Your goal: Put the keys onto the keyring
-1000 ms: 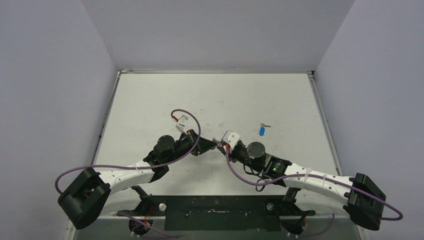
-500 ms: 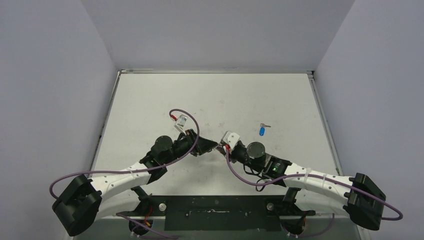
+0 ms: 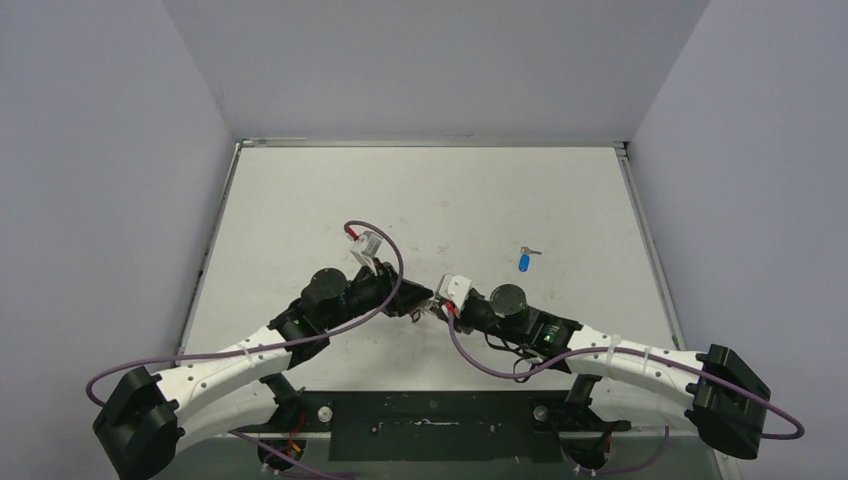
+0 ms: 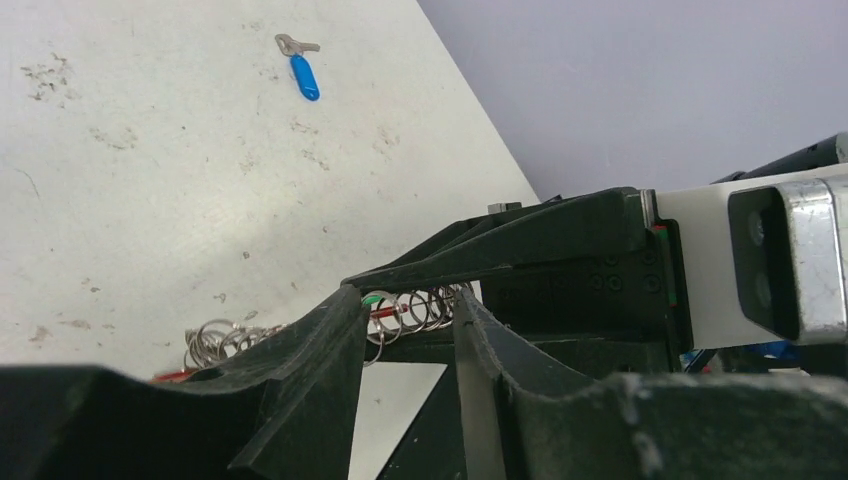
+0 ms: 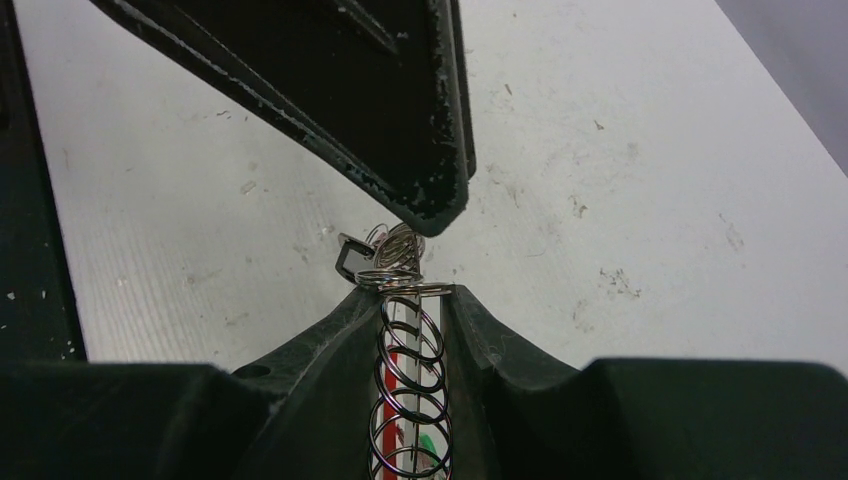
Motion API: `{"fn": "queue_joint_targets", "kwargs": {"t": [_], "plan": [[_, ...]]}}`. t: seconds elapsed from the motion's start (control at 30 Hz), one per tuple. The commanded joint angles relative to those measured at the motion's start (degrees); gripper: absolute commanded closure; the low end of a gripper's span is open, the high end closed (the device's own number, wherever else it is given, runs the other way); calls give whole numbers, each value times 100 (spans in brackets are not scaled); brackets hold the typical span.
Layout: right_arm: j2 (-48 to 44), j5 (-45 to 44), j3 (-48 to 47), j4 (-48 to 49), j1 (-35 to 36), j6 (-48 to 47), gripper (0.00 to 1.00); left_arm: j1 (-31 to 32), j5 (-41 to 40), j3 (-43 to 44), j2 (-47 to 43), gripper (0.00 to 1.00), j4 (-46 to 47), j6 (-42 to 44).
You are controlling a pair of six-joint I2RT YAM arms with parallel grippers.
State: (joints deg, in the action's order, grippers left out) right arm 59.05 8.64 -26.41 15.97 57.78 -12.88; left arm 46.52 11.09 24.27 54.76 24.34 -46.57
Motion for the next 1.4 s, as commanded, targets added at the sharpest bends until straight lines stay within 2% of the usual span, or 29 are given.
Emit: {"fn": "queue_joint_targets", "kwargs": {"t": [0.0,0.53,1.03,1.37], "plan": [[-36,523,-308,120,14,-170,100,268,-90,517,-9,64,-629,1022],[-149,542,-327,99,14,-87,100,720,-692,535,-250,67,-1356,1814],[-149,568,-357,64,25,-96,100,1025,-1061,764,170,66,-1619,2259],[-148,559,-382,-2,29,-134,100,1237,-1911,910,80,73,-2226,2419]]}}
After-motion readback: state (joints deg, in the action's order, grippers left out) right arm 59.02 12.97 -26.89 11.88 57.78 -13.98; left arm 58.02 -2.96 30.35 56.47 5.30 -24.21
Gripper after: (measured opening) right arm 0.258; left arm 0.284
